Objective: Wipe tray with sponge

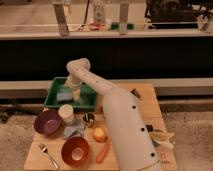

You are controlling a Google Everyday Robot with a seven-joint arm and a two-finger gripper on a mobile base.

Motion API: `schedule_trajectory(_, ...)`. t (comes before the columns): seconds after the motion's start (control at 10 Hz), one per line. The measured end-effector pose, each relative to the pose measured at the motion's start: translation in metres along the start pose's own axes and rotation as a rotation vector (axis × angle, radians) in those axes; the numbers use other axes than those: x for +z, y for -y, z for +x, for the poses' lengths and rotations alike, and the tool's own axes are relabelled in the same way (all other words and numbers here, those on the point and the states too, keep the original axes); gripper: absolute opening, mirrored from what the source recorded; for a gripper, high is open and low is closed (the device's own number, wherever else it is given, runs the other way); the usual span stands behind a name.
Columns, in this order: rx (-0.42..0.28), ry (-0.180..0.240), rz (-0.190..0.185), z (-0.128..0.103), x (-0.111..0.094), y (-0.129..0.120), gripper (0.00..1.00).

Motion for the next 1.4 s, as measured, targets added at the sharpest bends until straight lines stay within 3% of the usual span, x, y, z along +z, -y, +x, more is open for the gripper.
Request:
schedule_trajectory(0.3, -0.021, 0.018, -0.022, -0.008, 0.012, 0.005, 0.76)
schedule_trajectory(0.6, -0.04, 0.021, -0.046, -0.014, 0.021, 0.006, 0.52)
schedule_trajectory(1.0, -0.04, 0.028, -0.079, -0.01, 0.028, 0.0, 0.51)
schedule_trajectory(1.2, -0.036, 0.028, -0.084, -0.008, 0.027, -0.002, 0.39)
schedule_trajectory(1.4, -0.028, 0.027, -0.088, -0.005, 0.027, -0.005, 0.36)
